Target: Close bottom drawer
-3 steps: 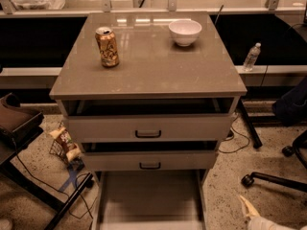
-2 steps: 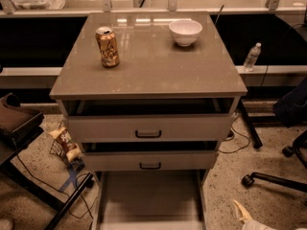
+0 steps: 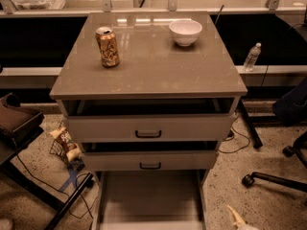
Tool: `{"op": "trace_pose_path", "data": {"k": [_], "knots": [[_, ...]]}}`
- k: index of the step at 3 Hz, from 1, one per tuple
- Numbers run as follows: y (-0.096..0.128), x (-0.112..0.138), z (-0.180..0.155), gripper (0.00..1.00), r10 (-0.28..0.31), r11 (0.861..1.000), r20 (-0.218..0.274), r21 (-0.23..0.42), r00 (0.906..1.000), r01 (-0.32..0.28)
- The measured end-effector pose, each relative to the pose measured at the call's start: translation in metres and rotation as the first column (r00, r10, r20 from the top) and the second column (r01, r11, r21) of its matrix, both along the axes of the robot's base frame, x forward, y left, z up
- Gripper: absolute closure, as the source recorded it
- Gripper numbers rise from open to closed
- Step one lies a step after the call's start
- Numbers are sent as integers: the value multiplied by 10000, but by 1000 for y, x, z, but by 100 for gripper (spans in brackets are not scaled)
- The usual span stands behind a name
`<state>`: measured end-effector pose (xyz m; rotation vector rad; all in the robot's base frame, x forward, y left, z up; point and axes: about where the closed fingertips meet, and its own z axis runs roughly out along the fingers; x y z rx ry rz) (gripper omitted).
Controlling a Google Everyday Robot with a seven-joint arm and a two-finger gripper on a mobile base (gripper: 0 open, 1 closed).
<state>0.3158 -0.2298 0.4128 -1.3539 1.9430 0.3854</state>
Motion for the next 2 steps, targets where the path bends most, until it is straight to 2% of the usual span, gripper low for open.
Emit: {"op": "trace_pose_path", "data": {"k": [1, 2], "knots": [[11, -13, -57, 15, -147, 9977, -663, 647, 9977, 190], [25, -28, -121, 39, -308, 9901, -1250, 1322, 9917, 474]]}}
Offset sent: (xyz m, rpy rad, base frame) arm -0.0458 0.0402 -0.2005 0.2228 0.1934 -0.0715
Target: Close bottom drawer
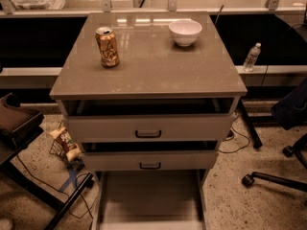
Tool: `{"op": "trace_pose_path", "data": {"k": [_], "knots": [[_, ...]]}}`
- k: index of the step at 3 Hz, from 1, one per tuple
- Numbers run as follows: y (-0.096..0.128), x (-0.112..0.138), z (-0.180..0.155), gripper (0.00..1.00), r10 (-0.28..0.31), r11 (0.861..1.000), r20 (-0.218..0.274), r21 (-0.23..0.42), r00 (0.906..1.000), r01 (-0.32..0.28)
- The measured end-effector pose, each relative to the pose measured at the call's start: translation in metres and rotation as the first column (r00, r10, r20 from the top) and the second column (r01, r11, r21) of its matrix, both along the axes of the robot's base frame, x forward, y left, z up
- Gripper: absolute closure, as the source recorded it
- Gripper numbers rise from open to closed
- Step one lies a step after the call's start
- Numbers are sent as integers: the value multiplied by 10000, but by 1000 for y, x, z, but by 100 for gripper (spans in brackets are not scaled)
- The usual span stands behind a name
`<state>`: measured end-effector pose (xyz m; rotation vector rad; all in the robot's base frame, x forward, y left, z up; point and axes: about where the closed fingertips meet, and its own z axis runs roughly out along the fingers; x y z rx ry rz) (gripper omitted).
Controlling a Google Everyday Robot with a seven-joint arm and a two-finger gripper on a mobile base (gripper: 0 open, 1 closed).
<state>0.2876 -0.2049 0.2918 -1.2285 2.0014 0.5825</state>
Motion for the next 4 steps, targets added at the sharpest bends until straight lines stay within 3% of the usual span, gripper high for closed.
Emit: {"op": "trace_pose_path", "data": {"k": [2, 3, 4], "knots": [[25, -15, -96, 85, -134, 9968, -738, 772, 9972, 191], [37, -4, -119, 100, 112, 9966, -785, 817, 9969, -47], [49, 21, -134, 100, 442, 9970, -639, 659, 9970, -400]]}}
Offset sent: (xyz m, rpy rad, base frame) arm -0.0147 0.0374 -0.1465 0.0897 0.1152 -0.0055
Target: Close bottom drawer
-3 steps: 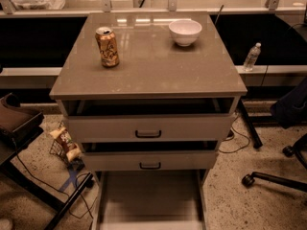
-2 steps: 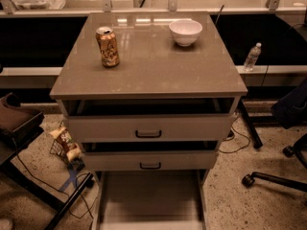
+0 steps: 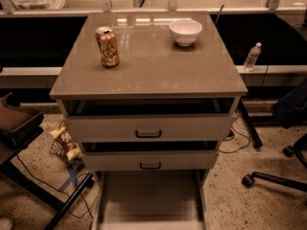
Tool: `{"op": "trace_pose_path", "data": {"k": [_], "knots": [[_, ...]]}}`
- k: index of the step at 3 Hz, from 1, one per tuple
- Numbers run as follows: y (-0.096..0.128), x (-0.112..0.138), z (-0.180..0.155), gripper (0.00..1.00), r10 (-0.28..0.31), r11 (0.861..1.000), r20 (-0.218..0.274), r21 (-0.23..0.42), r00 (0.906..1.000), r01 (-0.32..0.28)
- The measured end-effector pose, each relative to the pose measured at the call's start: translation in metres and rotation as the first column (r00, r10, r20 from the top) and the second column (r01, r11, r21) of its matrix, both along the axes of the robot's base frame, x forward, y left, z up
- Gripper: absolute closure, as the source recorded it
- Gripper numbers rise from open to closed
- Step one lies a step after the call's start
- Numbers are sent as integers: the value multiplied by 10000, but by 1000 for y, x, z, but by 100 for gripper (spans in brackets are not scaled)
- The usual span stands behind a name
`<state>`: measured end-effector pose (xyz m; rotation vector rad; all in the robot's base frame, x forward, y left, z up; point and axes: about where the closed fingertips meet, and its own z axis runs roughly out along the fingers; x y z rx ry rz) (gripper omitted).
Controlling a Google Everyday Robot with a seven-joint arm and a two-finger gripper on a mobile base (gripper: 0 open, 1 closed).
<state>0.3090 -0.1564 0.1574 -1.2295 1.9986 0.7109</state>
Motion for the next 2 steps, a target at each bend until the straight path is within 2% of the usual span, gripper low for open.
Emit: {"op": "trace_pose_path", "data": {"k": [1, 2], "knots": [[6, 22, -6, 100, 182, 9998, 216, -77, 9996, -180], [18, 54, -3, 100, 484, 9987, 646, -201, 9967, -472]]}}
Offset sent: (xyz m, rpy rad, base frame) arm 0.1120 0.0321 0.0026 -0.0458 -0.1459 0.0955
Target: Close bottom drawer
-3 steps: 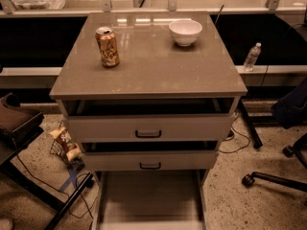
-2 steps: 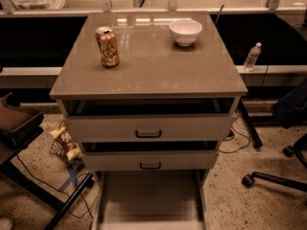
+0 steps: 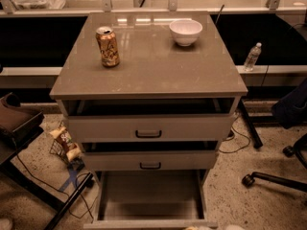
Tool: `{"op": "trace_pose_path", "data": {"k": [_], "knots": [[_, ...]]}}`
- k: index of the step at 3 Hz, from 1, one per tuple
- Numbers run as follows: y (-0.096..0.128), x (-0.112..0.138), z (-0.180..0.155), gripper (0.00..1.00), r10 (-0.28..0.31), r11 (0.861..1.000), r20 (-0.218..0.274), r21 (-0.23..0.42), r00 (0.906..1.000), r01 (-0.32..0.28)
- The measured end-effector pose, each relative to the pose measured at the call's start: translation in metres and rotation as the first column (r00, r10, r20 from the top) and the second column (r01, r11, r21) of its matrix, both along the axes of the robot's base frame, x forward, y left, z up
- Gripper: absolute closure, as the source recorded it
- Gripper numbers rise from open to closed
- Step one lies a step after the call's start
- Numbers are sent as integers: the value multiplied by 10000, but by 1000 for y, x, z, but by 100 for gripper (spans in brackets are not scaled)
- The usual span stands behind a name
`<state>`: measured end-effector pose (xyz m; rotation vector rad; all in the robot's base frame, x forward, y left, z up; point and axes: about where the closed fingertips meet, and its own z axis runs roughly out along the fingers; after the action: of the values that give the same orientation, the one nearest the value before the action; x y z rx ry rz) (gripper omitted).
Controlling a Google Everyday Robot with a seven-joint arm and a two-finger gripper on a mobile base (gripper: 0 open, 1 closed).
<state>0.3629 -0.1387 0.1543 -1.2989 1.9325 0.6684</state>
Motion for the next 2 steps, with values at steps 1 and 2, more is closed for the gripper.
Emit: {"op": "trace_pose_path", "data": {"k": [1, 2], "knots": [[14, 31, 1, 100, 218, 9997, 394, 47, 9990, -220], [32, 69, -2, 100, 432, 9988, 844, 179, 9955, -449]]}}
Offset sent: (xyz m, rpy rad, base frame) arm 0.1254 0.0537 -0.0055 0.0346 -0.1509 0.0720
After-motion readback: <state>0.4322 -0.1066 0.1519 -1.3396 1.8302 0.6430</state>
